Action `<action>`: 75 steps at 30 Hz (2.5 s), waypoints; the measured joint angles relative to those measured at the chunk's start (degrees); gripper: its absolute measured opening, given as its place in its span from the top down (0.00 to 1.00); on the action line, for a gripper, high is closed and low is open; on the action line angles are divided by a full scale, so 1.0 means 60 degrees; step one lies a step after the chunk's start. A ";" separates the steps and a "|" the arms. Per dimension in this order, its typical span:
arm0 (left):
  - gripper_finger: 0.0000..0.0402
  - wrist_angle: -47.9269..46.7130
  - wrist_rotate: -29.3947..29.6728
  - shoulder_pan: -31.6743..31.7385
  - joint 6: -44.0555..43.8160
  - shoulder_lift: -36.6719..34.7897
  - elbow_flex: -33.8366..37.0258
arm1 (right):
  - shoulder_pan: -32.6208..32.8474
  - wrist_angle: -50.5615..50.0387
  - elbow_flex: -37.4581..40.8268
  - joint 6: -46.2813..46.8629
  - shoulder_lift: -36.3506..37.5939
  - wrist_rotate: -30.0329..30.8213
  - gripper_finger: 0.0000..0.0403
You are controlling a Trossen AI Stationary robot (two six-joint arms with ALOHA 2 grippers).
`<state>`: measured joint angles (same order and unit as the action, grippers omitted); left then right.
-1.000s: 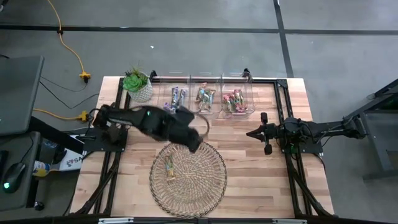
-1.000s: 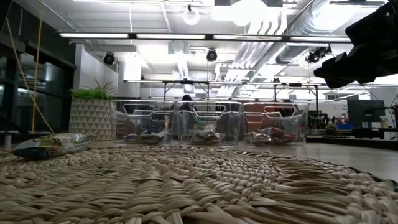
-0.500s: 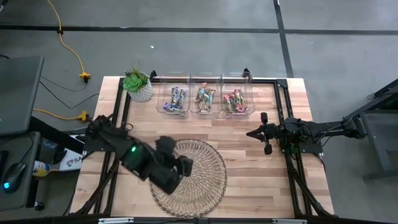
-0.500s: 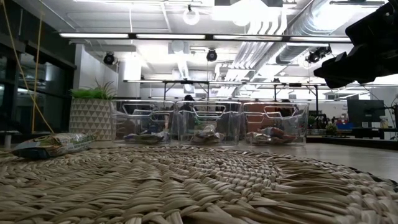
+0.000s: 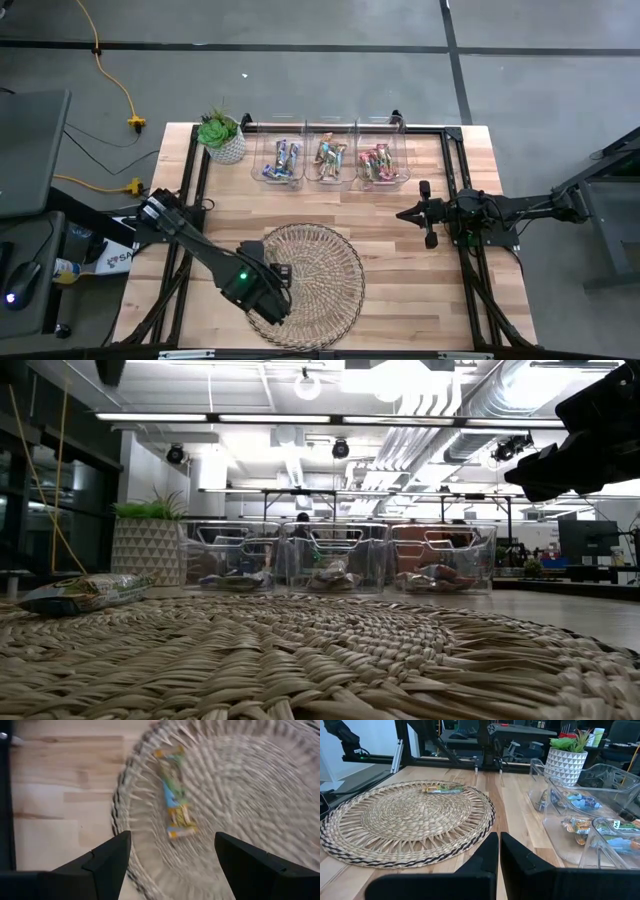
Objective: Pick and place Granola Bars by type
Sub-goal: Put the yellow granola bar into the middle transparent bin
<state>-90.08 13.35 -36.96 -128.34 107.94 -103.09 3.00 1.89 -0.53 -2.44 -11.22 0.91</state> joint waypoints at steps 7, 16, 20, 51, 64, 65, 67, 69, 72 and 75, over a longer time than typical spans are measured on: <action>0.29 0.0982 -0.0154 0.0677 0.0718 -0.0011 0.0818 | -0.0001 0.0002 -0.0001 0.0000 0.0000 -0.0002 1.00; 0.29 0.1781 -0.1438 0.1979 0.2807 -0.0015 0.2151 | -0.0003 0.0004 -0.0001 0.0000 0.0000 -0.0004 1.00; 0.29 0.2457 -0.1902 0.2257 0.3304 -0.0237 0.2889 | -0.0003 0.0004 -0.0001 0.0000 0.0000 -0.0004 1.00; 0.29 0.7830 -0.1585 0.2417 0.1557 -0.1861 0.7166 | 0.0000 0.0004 0.0002 0.0000 0.0000 -0.0007 1.00; 0.29 0.8122 -0.1633 0.2417 0.1530 -0.1427 0.7155 | -0.0002 0.0006 0.0000 0.0000 -0.0004 -0.0006 1.00; 0.29 0.8063 -0.1640 0.2417 0.1553 -0.1424 0.7158 | 0.0001 0.0008 -0.0001 0.0000 -0.0037 0.0002 1.00; 0.29 0.8153 -0.1639 0.2417 0.1562 -0.1427 0.7158 | -0.0002 -0.0011 0.0000 0.0000 -0.0057 -0.0012 1.00; 0.29 0.8192 -0.1636 0.2417 0.1577 -0.1342 0.7147 | -0.0002 -0.0006 -0.0001 0.0001 -0.0118 -0.0005 1.00; 0.32 0.8272 -0.1670 0.2417 0.1590 -0.1285 0.7154 | 0.0001 -0.0018 -0.0001 0.0000 -0.0127 -0.0011 1.00; 0.38 0.8280 -0.1709 0.2417 0.1593 -0.1264 0.7148 | -0.0003 -0.0017 0.0000 0.0000 -0.0127 -0.0011 1.00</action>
<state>-40.40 3.09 -22.46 -118.78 100.36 -60.20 2.98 1.79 -0.53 -2.44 -11.99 0.84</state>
